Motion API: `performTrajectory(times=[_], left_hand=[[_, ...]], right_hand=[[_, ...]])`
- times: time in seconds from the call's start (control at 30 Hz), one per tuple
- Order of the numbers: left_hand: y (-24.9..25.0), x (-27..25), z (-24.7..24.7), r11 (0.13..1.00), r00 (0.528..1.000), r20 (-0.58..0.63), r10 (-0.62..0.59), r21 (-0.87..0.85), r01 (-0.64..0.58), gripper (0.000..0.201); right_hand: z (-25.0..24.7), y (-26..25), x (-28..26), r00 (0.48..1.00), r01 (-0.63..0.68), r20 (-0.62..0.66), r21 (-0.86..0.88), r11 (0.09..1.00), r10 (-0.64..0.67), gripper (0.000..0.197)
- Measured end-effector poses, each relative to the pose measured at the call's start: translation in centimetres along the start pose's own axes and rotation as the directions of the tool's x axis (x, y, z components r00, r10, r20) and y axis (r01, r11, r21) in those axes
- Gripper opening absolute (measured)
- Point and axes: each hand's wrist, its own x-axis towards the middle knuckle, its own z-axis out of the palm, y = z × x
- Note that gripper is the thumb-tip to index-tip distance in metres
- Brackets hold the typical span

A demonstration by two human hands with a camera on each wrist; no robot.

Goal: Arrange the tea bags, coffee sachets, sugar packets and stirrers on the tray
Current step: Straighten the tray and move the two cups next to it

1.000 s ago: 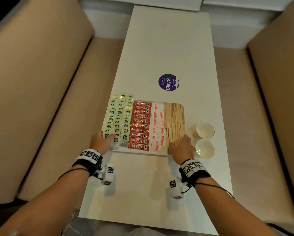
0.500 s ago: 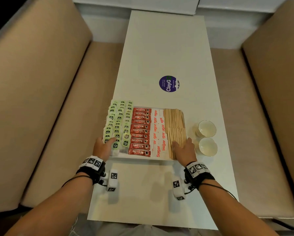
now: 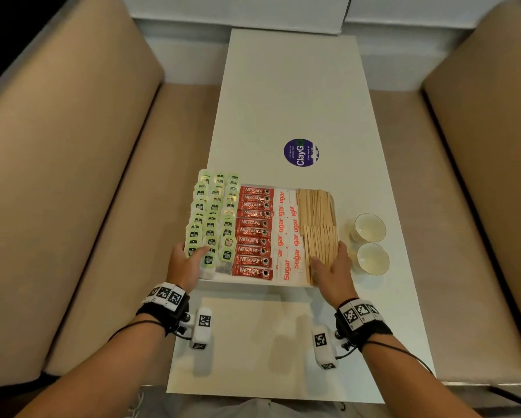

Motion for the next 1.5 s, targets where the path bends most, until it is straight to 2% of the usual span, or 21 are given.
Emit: performTrajectory(times=[0.1,0.27,0.43,0.57,0.7,0.87,1.07,1.13,1.33,1.43,1.5], left_hand=[[1.0,-0.1,0.1,0.999,0.999,-0.004,0.036,-0.035,-0.036,0.05],[2.6,0.1,0.1,0.994,0.998,0.012,0.066,-0.092,-0.065,0.045],[3.9,0.9,0.1,0.992,0.996,0.015,0.093,-0.089,-0.091,0.061],[5.2,1.2,0.6,0.987,0.993,0.017,0.114,-0.117,-0.112,0.044],[6.0,2.1,1.1,0.981,0.993,0.013,0.114,-0.156,-0.111,0.039],[6.8,3.7,1.9,0.984,0.994,0.014,0.112,-0.14,-0.109,0.053],[8.6,6.2,3.4,0.987,0.989,0.013,0.144,-0.074,-0.143,0.048],[9.3,7.2,4.0,0.987,0.988,0.007,0.152,-0.052,-0.151,0.052],[10.0,12.2,5.5,0.992,0.992,-0.027,0.124,-0.022,-0.125,0.075],[8.9,15.5,6.1,0.996,0.995,-0.028,0.093,0.001,-0.093,0.071],[6.5,19.1,6.2,0.997,0.997,-0.018,0.078,0.027,-0.078,0.075]], right_hand=[[-0.4,-0.7,0.1,0.999,0.047,-0.009,0.019,0.999,-0.047,0.08],[-1.2,-3.9,-0.6,0.996,0.09,-0.029,0.026,0.996,-0.089,0.086],[-1.5,-5.3,0.6,0.992,0.122,-0.035,0.01,0.992,-0.122,0.084],[-1.8,-6.9,1.1,0.987,0.151,-0.055,0.003,0.989,-0.151,0.073],[-2.1,-7.4,2.1,0.988,0.135,-0.073,-0.008,0.991,-0.136,0.081],[-2.5,-8.0,3.7,0.989,0.122,-0.082,-0.007,0.993,-0.122,0.082],[-2.5,-9.1,6.4,0.992,0.09,-0.087,-0.025,0.996,-0.092,0.083],[-2.5,-9.6,7.6,0.993,0.081,-0.083,-0.035,0.996,-0.083,0.083],[-2.8,-11.4,11.2,0.992,0.095,-0.078,-0.033,0.995,-0.097,0.083],[-2.5,-11.7,13.2,0.993,0.085,-0.076,-0.039,0.996,-0.088,0.084],[-2.2,-11.7,14.4,0.995,0.073,-0.068,-0.043,0.996,-0.076,0.085]])
